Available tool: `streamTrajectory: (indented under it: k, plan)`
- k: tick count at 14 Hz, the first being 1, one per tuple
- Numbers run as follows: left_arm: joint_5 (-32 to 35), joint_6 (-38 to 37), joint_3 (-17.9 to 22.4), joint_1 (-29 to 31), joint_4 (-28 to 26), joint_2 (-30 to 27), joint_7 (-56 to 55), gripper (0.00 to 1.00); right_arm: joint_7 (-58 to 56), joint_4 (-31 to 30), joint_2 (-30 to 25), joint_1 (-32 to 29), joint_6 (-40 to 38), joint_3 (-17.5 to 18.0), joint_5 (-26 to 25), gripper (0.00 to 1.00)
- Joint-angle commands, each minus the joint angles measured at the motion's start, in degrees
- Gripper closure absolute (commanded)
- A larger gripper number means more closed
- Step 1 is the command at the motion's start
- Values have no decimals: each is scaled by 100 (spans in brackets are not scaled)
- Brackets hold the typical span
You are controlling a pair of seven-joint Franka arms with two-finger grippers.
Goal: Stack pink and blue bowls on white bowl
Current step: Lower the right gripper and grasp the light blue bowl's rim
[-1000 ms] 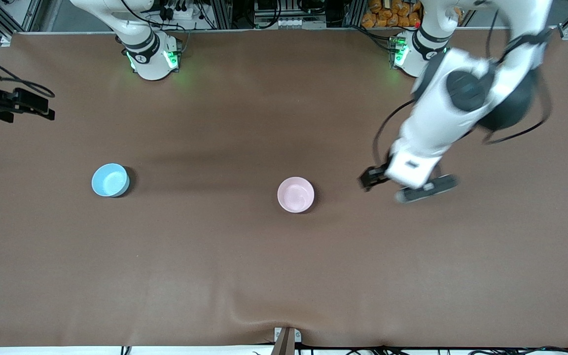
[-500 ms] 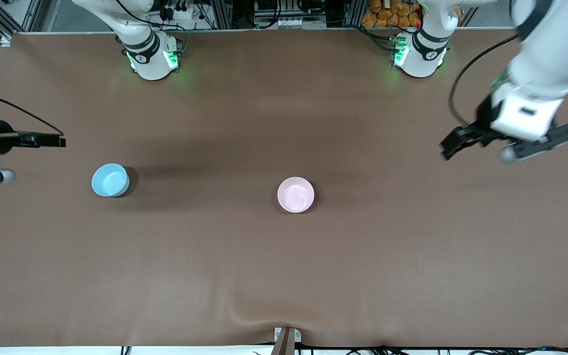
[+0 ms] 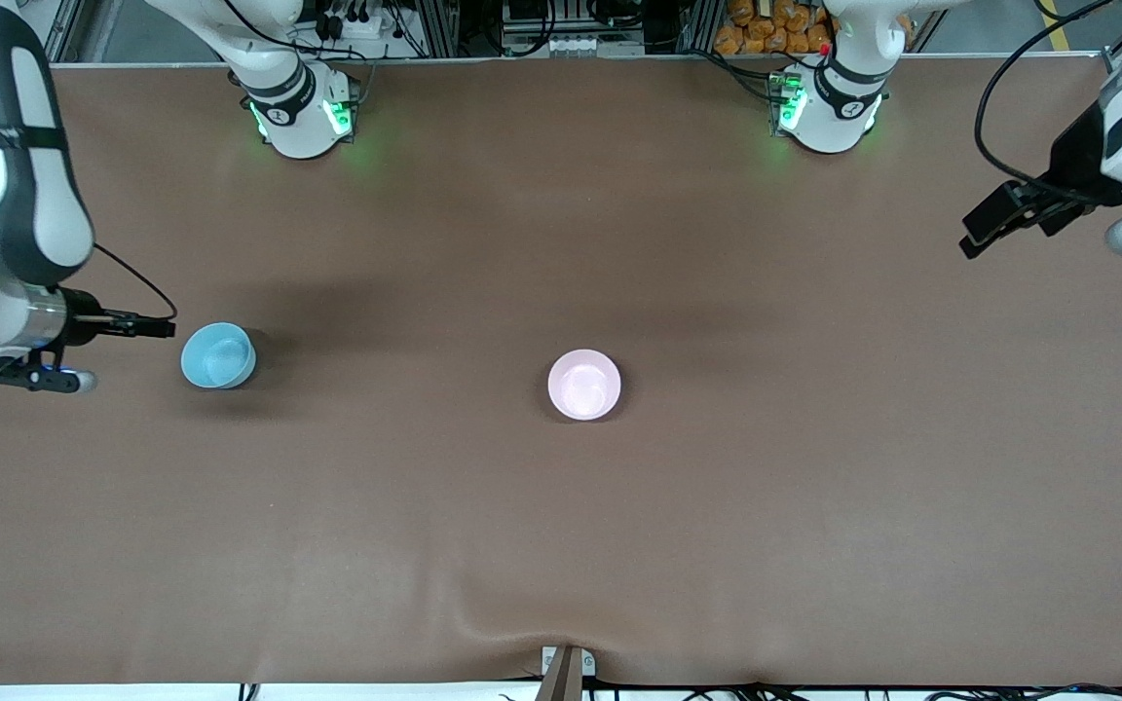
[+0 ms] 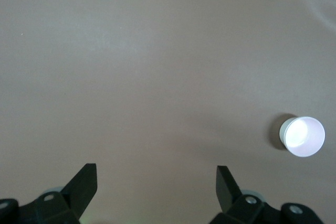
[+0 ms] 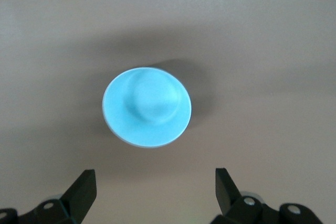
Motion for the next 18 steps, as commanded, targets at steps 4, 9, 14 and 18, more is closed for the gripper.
streamTrajectory:
  k: [4, 9, 14, 18]
  plan:
    - [-178, -240, 127, 190, -123, -263, 764, 0, -749, -782, 383, -422, 1500, 91, -28, 28]
    - [-178, -311, 118, 182, -132, -334, 765, 0, -715, -809, 736, -458, 1940, 91, 68, 54]
    - [-222, -408, 74, 173, -141, -404, 783, 0, -706, -818, 903, -449, 2081, 91, 183, 100]
    - [-468, -408, 92, 173, -132, -395, 791, 0, -549, -652, 763, -370, 1442, 135, 209, 100]
